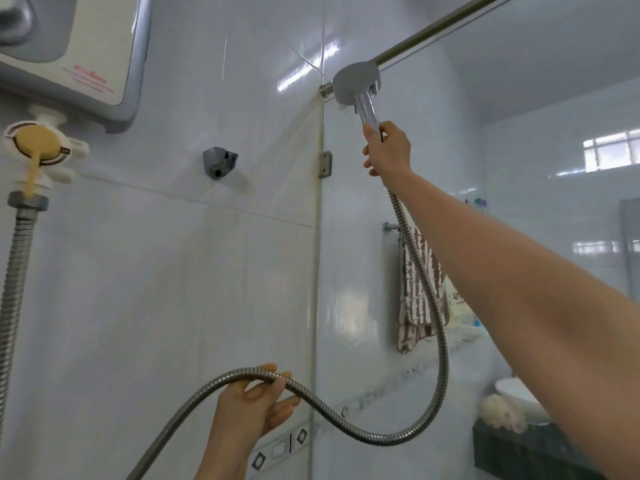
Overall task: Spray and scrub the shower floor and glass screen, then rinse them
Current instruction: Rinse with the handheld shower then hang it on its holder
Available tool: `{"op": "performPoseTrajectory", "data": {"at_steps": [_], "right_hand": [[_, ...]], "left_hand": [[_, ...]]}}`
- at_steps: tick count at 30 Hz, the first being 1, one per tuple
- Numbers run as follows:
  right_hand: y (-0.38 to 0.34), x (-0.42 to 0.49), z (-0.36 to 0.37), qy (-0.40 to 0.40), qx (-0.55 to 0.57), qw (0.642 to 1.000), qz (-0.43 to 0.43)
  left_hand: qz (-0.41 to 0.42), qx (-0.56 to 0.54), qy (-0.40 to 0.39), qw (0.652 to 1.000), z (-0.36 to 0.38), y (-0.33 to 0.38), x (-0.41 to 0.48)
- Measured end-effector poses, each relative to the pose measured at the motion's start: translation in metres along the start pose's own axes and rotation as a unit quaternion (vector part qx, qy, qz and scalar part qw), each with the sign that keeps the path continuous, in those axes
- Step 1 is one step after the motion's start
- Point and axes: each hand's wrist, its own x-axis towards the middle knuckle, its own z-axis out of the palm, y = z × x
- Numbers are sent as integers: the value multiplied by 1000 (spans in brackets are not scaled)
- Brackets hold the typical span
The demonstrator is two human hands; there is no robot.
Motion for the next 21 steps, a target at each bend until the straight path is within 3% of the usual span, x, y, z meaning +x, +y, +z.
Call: {"op": "performPoseTrajectory", "data": {"at_steps": [10,21], "right_hand": [[-23,-4,-90,17,-25,1000,-5],[-54,-46,-227,-29,-17,999,-5]], "left_hand": [[30,-7,17,999,36,11,-52],[35,-1,98,995,123,-10,-194]]}}
